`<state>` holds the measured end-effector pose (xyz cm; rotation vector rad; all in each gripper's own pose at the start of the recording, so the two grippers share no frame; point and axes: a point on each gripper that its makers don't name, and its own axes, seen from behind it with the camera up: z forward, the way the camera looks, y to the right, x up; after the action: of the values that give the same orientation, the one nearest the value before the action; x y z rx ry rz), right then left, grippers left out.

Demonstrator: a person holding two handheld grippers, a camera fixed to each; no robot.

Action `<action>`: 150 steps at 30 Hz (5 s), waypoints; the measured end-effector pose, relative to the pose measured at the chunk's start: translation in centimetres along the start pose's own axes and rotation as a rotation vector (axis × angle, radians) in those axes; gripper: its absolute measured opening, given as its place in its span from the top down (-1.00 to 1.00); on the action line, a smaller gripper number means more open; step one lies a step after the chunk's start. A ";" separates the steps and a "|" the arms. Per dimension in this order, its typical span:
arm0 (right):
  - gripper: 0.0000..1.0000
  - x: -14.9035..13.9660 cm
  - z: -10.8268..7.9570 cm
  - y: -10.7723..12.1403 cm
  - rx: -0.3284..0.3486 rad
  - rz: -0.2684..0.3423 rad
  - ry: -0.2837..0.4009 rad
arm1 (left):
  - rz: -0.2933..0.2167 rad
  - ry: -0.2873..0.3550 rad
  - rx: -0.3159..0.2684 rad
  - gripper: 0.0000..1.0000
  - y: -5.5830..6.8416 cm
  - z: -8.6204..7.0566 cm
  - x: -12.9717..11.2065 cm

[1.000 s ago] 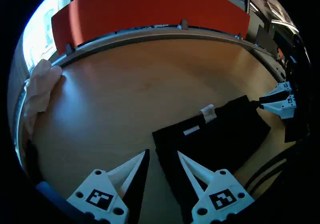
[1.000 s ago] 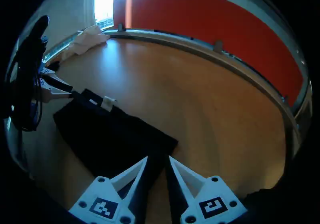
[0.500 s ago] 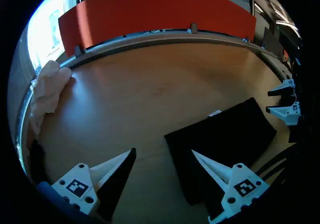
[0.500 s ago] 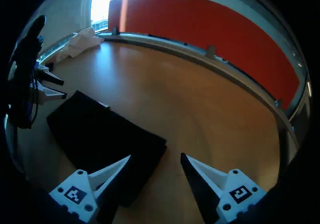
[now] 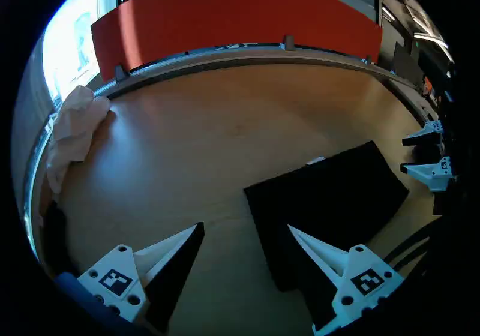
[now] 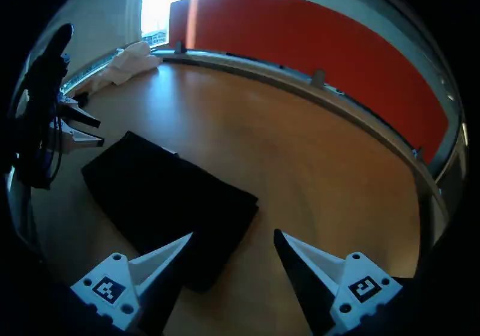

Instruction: Fold towel

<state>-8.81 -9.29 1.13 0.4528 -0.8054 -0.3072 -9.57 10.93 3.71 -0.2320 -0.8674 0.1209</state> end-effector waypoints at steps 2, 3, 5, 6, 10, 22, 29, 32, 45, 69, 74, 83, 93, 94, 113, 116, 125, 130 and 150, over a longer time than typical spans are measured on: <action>-0.90 -0.4 -0.4 -0.2 0.002 0.000 -0.001 | -0.003 -0.002 0.001 -0.84 0.0 -0.4 -0.4; -0.90 -0.6 -0.6 -0.4 0.002 0.000 -0.002 | -0.006 -0.003 0.001 -0.84 0.1 -0.6 -0.6; -0.89 -1.0 -1.1 -0.6 0.004 0.000 -0.005 | -0.011 -0.004 0.001 -0.84 0.2 -1.0 -1.0; -0.89 -1.2 -1.3 -0.8 0.005 -0.001 -0.006 | -0.015 -0.005 0.002 -0.84 0.2 -1.2 -1.2; -0.90 -1.8 -2.1 -1.3 0.012 -0.003 -0.006 | -0.030 -0.007 0.001 -0.84 0.5 -1.9 -2.1; -0.89 -2.5 -2.7 -1.9 0.057 -0.042 -0.022 | -0.050 -0.008 0.008 -0.84 0.8 -3.4 -3.3; -0.87 -3.8 -2.4 -2.4 0.110 -0.105 -0.063 | -0.064 -0.008 0.023 -0.84 0.4 -4.9 -4.2; -0.83 -4.4 -2.4 -2.5 0.131 -0.138 -0.083 | -0.074 -0.008 0.033 -0.84 0.2 -5.6 -4.8; -0.37 -5.5 -2.1 -3.3 0.207 -0.216 -0.136 | -0.142 -0.017 0.072 -0.84 -0.6 -8.4 -7.9; 0.84 -6.8 -1.9 -3.5 0.242 -0.256 -0.186 | -0.176 -0.038 0.116 -0.84 -2.3 -11.6 -11.4; 0.84 -6.1 -1.9 -3.4 0.236 -0.248 -0.173 | -0.177 -0.037 0.115 -0.84 -2.2 -11.9 -11.4; 0.85 -1.3 -3.1 -3.9 0.215 -0.281 -0.095 | -0.196 -0.028 0.124 -0.84 -2.7 -12.8 -11.7; 0.85 6.2 -4.1 -7.0 0.240 -0.393 0.017 | -0.251 -0.001 0.124 -0.84 -2.9 -13.8 -11.7; 0.85 6.9 -4.2 -7.4 0.244 -0.404 0.028 | -0.255 0.002 0.123 -0.84 -2.8 -13.9 -11.7; 0.85 12.5 -3.8 -13.8 0.331 -0.553 0.092 | -0.311 0.039 0.126 -0.84 -3.1 -15.8 -11.9; 0.85 12.9 -3.1 -15.6 0.360 -0.587 0.090 | -0.330 0.042 0.137 -0.84 -3.3 -16.2 -12.4; 0.85 12.1 0.0 -20.6 0.444 -0.703 0.045 | -0.387 0.056 0.155 -0.84 -3.7 -17.4 -13.7; 0.85 11.1 2.0 -22.9 0.481 -0.731 0.010 | -0.409 0.057 0.160 -0.84 -3.8 -17.7 -14.5; -0.20 8.4 4.0 -23.9 0.486 -0.658 -0.055 | -0.424 0.051 0.153 -0.84 -4.1 -17.9 -15.3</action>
<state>-8.53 -34.52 -3.15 1.1759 -0.7659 -0.7402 -5.62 1.23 -17.74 0.0937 -0.8352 -0.2132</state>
